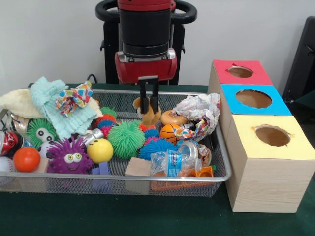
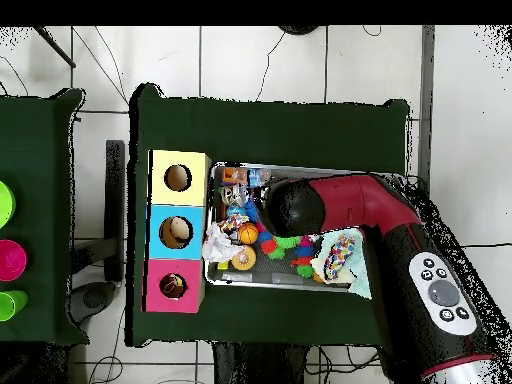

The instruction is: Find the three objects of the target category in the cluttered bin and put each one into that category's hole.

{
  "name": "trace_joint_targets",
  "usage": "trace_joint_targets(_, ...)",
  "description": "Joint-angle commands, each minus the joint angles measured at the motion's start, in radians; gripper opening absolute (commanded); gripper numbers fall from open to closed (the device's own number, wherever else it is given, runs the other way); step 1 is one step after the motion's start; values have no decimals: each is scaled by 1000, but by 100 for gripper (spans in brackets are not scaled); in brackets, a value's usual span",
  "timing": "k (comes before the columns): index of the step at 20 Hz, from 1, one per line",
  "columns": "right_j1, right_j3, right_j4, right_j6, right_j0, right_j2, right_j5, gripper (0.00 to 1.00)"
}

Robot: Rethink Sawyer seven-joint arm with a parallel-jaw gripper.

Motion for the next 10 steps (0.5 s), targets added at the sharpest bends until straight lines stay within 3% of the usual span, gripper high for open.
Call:
trace_joint_targets(1,39,-71,-17,-320,-4,107,195,0)
trace_joint_targets(10,93,-97,-80,-470,-33,188,234,0)
